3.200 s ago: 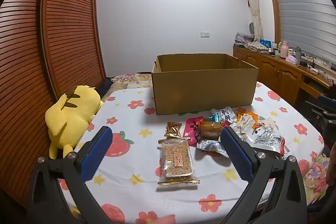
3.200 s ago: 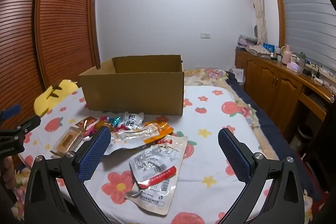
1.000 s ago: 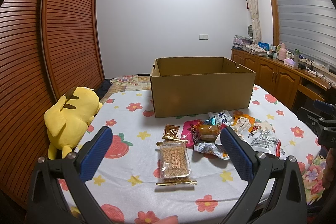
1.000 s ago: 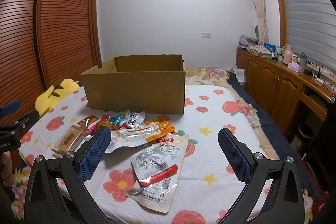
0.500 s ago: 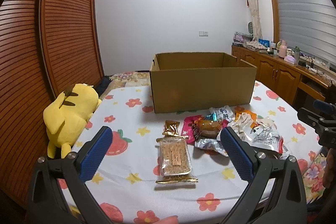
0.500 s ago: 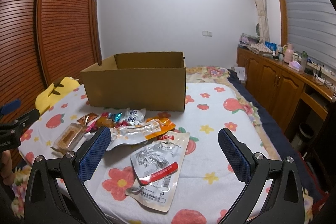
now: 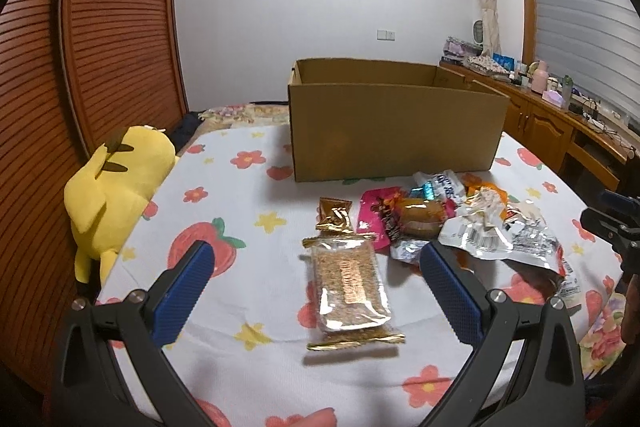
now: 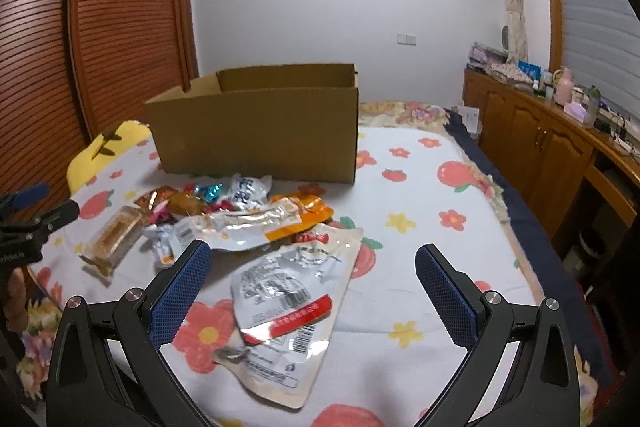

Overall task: Organize snacks
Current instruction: 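Grasp the clear sesame-bar packet with the left tool while the right tool grasps the white-red foil pouch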

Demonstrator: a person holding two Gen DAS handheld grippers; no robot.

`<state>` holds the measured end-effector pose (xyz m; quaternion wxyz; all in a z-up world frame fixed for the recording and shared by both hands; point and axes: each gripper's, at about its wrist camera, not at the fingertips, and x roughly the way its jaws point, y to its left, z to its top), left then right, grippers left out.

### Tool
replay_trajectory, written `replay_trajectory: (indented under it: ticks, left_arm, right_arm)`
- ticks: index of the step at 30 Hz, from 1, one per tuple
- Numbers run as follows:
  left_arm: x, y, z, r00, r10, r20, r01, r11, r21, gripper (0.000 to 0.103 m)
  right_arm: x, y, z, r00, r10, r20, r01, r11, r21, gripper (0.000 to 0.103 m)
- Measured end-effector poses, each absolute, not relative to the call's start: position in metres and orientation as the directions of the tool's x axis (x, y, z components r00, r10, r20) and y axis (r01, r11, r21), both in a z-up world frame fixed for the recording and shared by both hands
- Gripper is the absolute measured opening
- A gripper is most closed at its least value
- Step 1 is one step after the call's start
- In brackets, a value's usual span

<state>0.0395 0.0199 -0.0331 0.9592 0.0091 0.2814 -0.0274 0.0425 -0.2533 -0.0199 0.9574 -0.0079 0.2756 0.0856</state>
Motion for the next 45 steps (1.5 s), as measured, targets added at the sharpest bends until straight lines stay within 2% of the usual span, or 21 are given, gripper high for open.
replay_trajectory:
  ticks: [4, 11, 16, 18, 23, 26, 28, 30, 37, 39, 45]
  left_arm:
    - [0.051, 0.029, -0.037, 0.829, -0.061, -0.556, 0.074, 0.997, 0.001, 0.103]
    - [0.069, 0.037, -0.045, 0.789, -0.11, -0.604, 0.112, 0.993, -0.036, 0.102]
    - [0.076, 0.036, -0.05, 0.767, -0.133, -0.627, 0.123, 0.991, -0.061, 0.102]
    - [0.077, 0.036, -0.051, 0.766, -0.131, -0.63, 0.122, 0.991, -0.059, 0.101]
    - [0.08, 0.034, -0.055, 0.756, -0.128, -0.642, 0.126, 0.991, -0.049, 0.101]
    - [0.082, 0.033, -0.057, 0.745, -0.134, -0.653, 0.136, 0.99, -0.047, 0.101]
    - [0.084, 0.031, -0.059, 0.734, -0.142, -0.664, 0.151, 0.987, -0.044, 0.097]
    - [0.085, 0.028, -0.059, 0.725, -0.147, -0.673, 0.165, 0.985, -0.038, 0.088]
    - [0.102, 0.016, -0.065, 0.64, -0.194, -0.744, 0.235, 0.971, -0.051, 0.074]
    - [0.106, 0.014, -0.069, 0.618, -0.203, -0.76, 0.241, 0.968, -0.062, 0.065]
    - [0.109, 0.013, -0.075, 0.581, -0.239, -0.778, 0.254, 0.961, -0.106, 0.061]
  right_arm:
    - [0.051, -0.259, -0.03, 0.805, 0.18, -0.565, -0.19, 0.981, 0.041, 0.103]
    - [0.065, -0.262, -0.047, 0.73, 0.24, -0.64, -0.238, 0.967, 0.091, 0.093]
    - [0.065, -0.255, -0.056, 0.695, 0.259, -0.671, -0.259, 0.96, 0.102, 0.092]
    - [0.069, -0.255, -0.061, 0.681, 0.263, -0.684, -0.256, 0.96, 0.114, 0.089]
    - [0.073, -0.254, -0.062, 0.681, 0.281, -0.677, -0.275, 0.954, 0.119, 0.088]
    - [0.077, -0.25, -0.06, 0.679, 0.287, -0.676, -0.301, 0.948, 0.1, 0.083]
    - [0.081, -0.247, -0.058, 0.676, 0.295, -0.675, -0.325, 0.942, 0.085, 0.08]
    - [0.083, -0.242, -0.055, 0.676, 0.298, -0.674, -0.358, 0.932, 0.053, 0.075]
    - [0.094, -0.22, -0.055, 0.624, 0.288, -0.727, -0.474, 0.879, -0.058, 0.07]
    - [0.097, -0.215, -0.057, 0.604, 0.279, -0.747, -0.5, 0.862, -0.083, 0.07]
    - [0.11, -0.206, -0.066, 0.536, 0.249, -0.806, -0.554, 0.825, -0.114, 0.069]
